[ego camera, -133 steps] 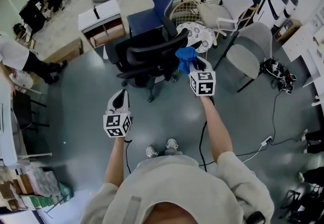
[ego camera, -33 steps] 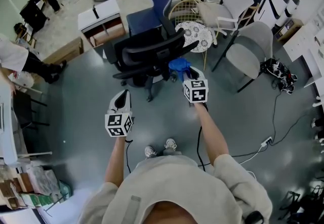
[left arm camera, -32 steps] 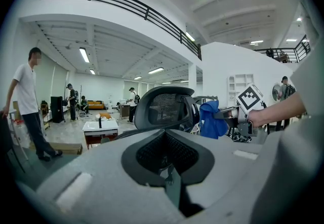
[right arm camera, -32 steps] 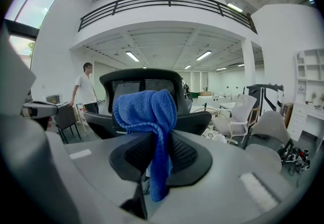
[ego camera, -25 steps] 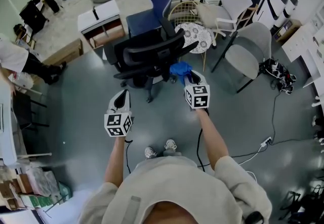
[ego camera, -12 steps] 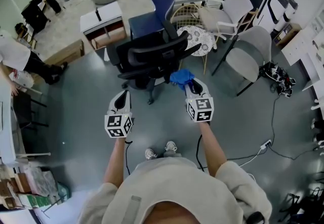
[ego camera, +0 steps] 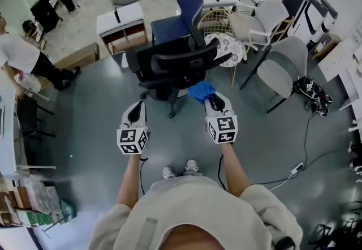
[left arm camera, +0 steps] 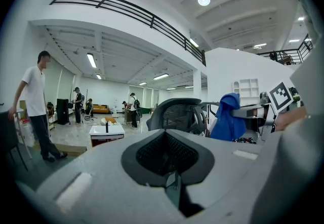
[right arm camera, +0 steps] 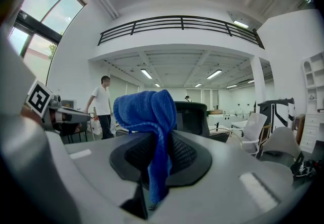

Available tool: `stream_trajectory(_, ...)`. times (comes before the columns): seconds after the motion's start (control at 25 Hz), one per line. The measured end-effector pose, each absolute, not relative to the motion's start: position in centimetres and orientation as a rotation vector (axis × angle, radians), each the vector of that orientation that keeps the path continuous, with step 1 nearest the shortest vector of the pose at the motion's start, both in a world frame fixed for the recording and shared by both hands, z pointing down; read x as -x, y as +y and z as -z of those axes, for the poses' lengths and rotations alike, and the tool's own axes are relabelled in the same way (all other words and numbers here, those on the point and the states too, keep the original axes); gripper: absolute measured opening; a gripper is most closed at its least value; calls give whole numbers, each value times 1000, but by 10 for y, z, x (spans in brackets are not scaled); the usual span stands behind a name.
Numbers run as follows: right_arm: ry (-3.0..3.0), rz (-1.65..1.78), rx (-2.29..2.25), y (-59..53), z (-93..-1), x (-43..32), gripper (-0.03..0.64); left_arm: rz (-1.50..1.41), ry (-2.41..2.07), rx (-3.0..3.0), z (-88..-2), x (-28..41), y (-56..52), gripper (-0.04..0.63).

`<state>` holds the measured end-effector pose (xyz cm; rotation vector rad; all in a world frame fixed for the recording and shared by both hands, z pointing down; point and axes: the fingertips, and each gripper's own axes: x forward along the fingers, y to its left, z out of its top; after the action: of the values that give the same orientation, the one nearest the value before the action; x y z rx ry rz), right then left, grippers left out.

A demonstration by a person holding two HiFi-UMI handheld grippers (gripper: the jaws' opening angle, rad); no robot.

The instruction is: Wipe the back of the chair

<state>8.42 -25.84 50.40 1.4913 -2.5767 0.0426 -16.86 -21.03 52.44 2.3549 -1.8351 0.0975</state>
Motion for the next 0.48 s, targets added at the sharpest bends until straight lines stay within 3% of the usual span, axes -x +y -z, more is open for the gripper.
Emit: stream_trajectory(0.48, -2620, 16, -1449, -265, -490, -54, 66, -138, -1902, -2372, -511, 184, -203, 5)
